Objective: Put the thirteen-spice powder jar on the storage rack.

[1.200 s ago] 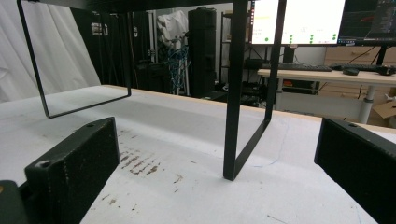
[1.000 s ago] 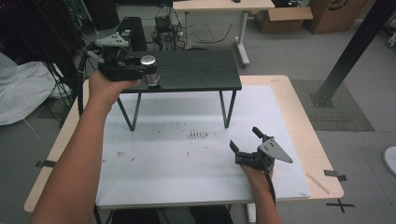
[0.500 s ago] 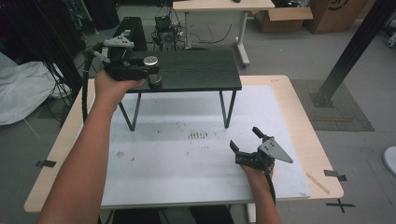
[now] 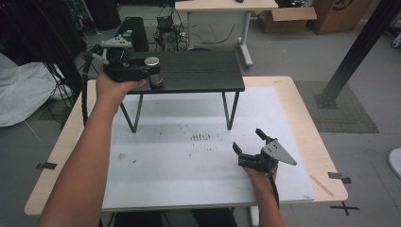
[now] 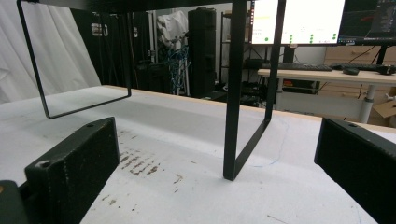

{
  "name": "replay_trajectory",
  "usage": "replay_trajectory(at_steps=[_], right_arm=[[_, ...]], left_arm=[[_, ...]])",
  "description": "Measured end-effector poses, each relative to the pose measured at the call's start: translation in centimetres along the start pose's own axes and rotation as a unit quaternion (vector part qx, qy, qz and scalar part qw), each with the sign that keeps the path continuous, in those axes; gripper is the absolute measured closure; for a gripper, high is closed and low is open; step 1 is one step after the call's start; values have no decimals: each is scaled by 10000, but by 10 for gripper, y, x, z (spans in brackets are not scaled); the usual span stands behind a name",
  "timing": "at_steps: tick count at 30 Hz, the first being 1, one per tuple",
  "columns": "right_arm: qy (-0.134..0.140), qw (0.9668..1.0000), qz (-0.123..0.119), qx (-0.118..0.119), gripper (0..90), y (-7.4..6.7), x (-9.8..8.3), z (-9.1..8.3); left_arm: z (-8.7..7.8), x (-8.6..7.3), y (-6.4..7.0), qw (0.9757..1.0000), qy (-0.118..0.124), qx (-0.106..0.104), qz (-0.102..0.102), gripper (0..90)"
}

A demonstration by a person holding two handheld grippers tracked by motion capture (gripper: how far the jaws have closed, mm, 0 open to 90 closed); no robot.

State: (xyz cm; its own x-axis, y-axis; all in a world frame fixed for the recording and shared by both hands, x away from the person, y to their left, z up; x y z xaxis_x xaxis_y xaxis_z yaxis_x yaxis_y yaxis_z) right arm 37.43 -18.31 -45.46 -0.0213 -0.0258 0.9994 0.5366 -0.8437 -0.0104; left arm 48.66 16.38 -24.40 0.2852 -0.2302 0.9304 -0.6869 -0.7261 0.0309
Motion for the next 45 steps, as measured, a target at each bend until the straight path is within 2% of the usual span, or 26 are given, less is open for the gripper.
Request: replay_trajectory(at_steps=[6,10,17,21,25,30,33,37,45], right_arm=[[-4,10000,0,1,0,0,0,0],[-8,10000,-4,3,0,0,0,0],[-8,10000,-10,2,0,0,0,0],[-6,10000,-12,2,0,0,0,0],[-9,10000,-11,3,0,0,0,0],[-11,10000,-12,5,0,0,0,0],[-14,10000,-19,3,0,0,0,0],[-7,10000,-16,5,0,0,0,0],[-10,10000,-26,5,0,0,0,0]], left_arm=[[-5,0,0,9997,215,-63,-109,343],[-7,0,3,9997,203,-137,-91,323],[-13,4,5,9994,330,-114,-53,284],[-17,4,5,9993,359,-115,-83,278],[-23,4,4,9987,485,-129,-132,259],[-34,0,2,9977,648,-51,-179,226],[-37,-3,2,9978,642,2,-165,195],[-49,-6,1,9961,864,108,-151,161],[-64,-14,3,9946,1005,205,-121,93]])
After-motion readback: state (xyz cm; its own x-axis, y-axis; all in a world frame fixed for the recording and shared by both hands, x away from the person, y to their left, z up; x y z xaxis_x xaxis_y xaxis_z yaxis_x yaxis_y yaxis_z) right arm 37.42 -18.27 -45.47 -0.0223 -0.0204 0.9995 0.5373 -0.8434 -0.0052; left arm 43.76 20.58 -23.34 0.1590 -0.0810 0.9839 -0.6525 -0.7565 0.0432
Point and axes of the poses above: each handheld gripper's, and its own axes: z roughly forward along the jaws, x roughly out of its top, y roughly to its right, the point moved 7 cm from there along z, roughly forward along the jaws, and after that the axes turned 2 degrees about y, right-handed, at the moved point
